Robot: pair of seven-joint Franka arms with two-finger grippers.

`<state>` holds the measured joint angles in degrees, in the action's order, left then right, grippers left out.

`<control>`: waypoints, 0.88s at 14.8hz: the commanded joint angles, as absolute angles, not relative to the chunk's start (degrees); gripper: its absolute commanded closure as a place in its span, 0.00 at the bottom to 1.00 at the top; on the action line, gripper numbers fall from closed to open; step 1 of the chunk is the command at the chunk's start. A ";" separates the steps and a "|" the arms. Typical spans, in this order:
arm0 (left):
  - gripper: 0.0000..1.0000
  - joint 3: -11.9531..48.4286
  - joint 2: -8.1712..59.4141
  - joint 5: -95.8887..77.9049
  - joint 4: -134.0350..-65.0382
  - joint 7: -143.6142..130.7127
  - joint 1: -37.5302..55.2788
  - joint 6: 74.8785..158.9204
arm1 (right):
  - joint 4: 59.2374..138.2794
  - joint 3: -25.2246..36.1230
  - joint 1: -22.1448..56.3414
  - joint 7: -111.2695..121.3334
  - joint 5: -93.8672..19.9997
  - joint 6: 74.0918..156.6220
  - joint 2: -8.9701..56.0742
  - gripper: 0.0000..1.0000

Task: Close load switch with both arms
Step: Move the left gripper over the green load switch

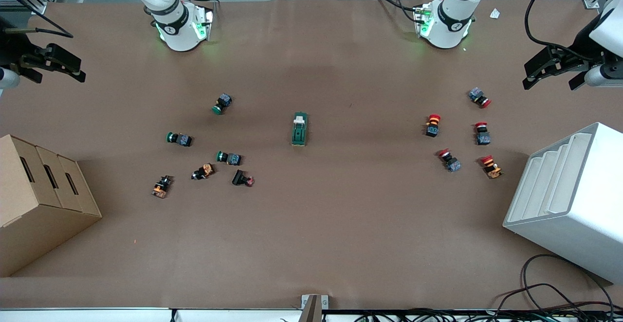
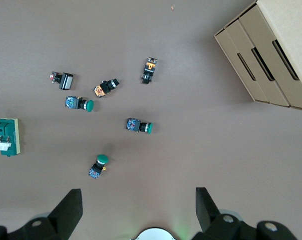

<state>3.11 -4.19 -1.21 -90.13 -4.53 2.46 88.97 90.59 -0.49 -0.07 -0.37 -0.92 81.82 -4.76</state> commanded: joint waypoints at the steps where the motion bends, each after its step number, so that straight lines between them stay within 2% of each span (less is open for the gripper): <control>1: 0.00 3.25 -3.78 -0.35 -88.95 -4.83 2.37 88.68 | 91.93 -0.35 0.26 -0.18 -1.41 82.18 -6.42 0.00; 6: 0.00 3.60 -3.60 0.09 -87.63 -4.83 3.33 88.68 | 91.93 -0.35 0.26 -0.09 -1.41 82.18 -6.42 0.00; 8: 0.00 5.79 -2.03 0.00 -88.15 -5.18 3.43 88.68 | 91.93 -0.35 0.26 -0.09 -1.41 82.18 -6.42 0.00; 11: 0.00 13.16 0.00 0.00 -89.38 -10.43 3.60 90.25 | 91.93 -0.35 0.26 -0.09 -1.41 82.18 -6.42 0.00; 13: 0.00 20.18 0.26 0.00 -92.10 -19.73 3.52 92.80 | 91.93 -0.35 0.26 -0.09 -1.41 82.09 -6.42 0.00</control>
<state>15.07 0.23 -1.11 -90.16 -13.22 3.43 90.85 90.58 -0.55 -0.02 -0.37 -0.92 81.82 -4.77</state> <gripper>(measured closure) 0.000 0.000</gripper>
